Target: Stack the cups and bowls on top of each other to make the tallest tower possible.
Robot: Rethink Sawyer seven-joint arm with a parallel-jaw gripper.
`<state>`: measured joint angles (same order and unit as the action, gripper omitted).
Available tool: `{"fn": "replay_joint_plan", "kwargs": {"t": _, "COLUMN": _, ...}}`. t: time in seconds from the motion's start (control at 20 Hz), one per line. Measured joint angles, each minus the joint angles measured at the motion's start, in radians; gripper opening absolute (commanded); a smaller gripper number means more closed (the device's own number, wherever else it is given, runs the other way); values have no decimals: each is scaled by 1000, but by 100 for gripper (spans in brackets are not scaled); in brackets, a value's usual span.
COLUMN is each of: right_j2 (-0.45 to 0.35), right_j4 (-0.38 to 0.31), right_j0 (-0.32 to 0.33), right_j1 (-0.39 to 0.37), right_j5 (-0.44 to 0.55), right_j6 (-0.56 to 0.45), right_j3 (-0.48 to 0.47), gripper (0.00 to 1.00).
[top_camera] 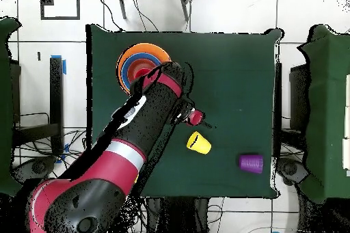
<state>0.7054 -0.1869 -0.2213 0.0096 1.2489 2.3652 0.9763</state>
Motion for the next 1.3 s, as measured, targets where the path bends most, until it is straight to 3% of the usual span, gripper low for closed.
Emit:
{"fn": "replay_joint_plan", "kwargs": {"t": 0.45, "right_j2": 1, "right_j4": 3, "right_j0": 24, "right_j1": -16, "right_j5": 0, "right_j6": 0, "right_j3": 10, "gripper": 100}}
{"fn": "replay_joint_plan", "kwargs": {"t": 0.7, "right_j2": 1, "right_j4": 16, "right_j0": 37, "right_j1": 12, "right_j5": 0, "right_j6": 0, "right_j3": 3, "gripper": 100}}
{"fn": "replay_joint_plan", "kwargs": {"t": 1.3, "right_j2": 0, "right_j4": 120, "right_j0": 27, "right_j1": 122, "right_j5": 0, "right_j6": 0, "right_j3": -5, "gripper": 100}}
